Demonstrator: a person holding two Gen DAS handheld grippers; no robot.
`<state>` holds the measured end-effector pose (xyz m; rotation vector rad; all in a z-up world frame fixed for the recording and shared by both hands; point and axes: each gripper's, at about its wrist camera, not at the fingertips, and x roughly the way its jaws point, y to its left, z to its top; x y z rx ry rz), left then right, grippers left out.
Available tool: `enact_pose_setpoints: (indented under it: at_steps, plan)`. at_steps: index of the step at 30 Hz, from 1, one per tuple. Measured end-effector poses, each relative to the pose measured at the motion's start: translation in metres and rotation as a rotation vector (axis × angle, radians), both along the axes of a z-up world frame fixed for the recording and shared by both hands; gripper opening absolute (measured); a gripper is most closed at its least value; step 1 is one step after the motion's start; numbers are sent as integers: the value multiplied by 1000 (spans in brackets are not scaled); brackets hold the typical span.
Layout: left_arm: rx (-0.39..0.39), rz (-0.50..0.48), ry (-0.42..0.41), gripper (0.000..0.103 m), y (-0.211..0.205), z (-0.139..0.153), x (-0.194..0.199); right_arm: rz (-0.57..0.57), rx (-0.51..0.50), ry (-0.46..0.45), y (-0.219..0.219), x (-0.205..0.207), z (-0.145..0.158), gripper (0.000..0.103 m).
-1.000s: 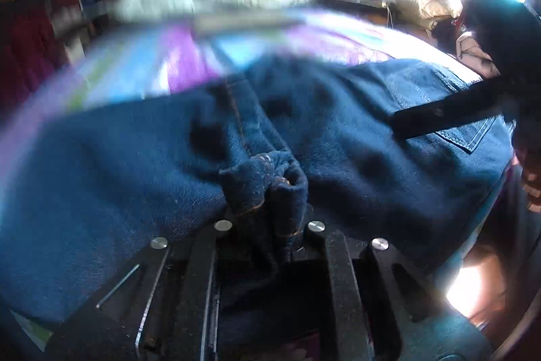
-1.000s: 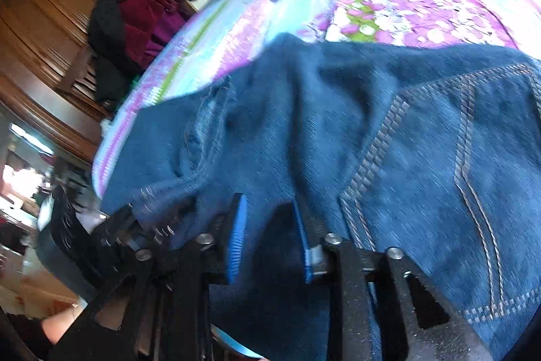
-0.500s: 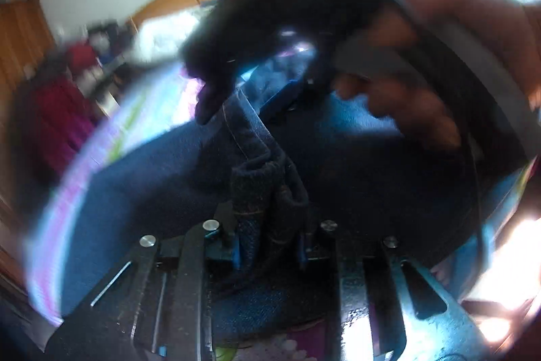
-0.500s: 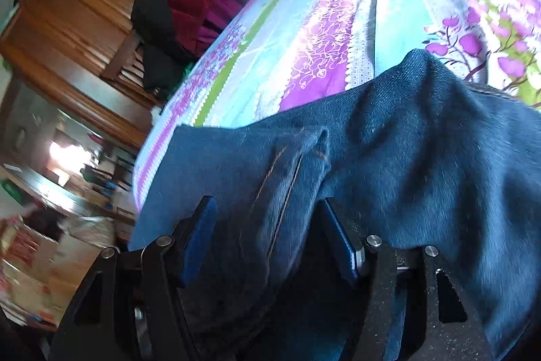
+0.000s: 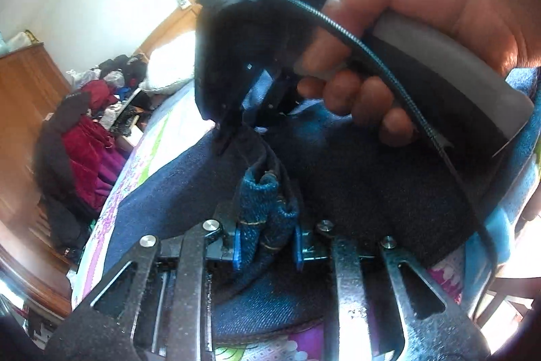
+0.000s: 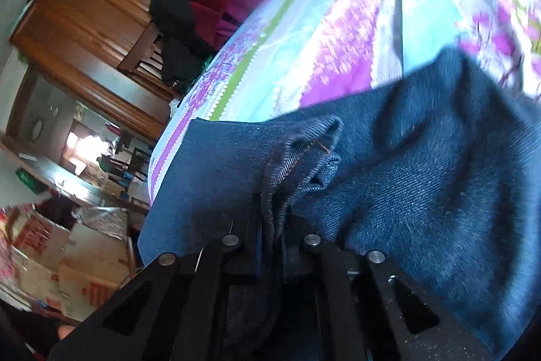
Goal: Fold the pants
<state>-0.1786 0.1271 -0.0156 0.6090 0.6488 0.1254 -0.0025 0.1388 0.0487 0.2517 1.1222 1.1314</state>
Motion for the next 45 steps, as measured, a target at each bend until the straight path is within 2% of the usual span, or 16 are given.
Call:
enact_pose_setpoints:
  at_steps: [3,6,10,13,16,19,22,24,25,26,28,31,34,39,42,45]
  plan:
    - [-32,-15,10,23,-3,12,8,-37,13,-41,-17,-3,15,10]
    - [-38,-95,-13,23,-33,12,4,-63,-121,-16,-23,3,-8,12]
    - [111,-163,-30,23,-60,-10,-10,-95,-117,-3,-41,2,-8,12]
    - [24,-201,7,29,-50,5,-24,-146,-194,-84,-59,-3,6,12]
    - [-22,-153,-44,54,-20,30,-35,-300,-316,-208,-80,-8,31,17]
    - [-165,-91,-82,65,17,51,-37,-275,-240,-263,-71,-15,55,19]
    - [-219,-66,-73,62,32,50,-17,-174,-191,-272,-30,-10,57,19]
    - [-227,-89,-28,46,31,41,2,-142,-235,-239,-11,-2,41,18]
    - [-243,-103,12,30,28,34,6,-138,-293,-224,-8,3,27,4]
    - [-258,-117,43,17,24,29,9,-146,-323,-220,-10,6,18,0]
    - [-281,-140,56,8,21,17,8,-204,-319,-189,-27,11,12,0]
    - [-361,-131,55,6,29,20,6,-327,-361,-161,-56,16,16,0]
    - [-409,-104,10,12,51,42,-7,-364,-308,-303,-58,0,63,7]
    - [-657,187,-92,10,162,73,-33,-44,-123,-358,38,-26,112,10]
    - [-785,328,-46,6,223,60,-47,159,-105,-345,125,-43,105,10]
    - [-854,409,16,7,257,32,-51,325,-154,-300,199,-62,69,10]
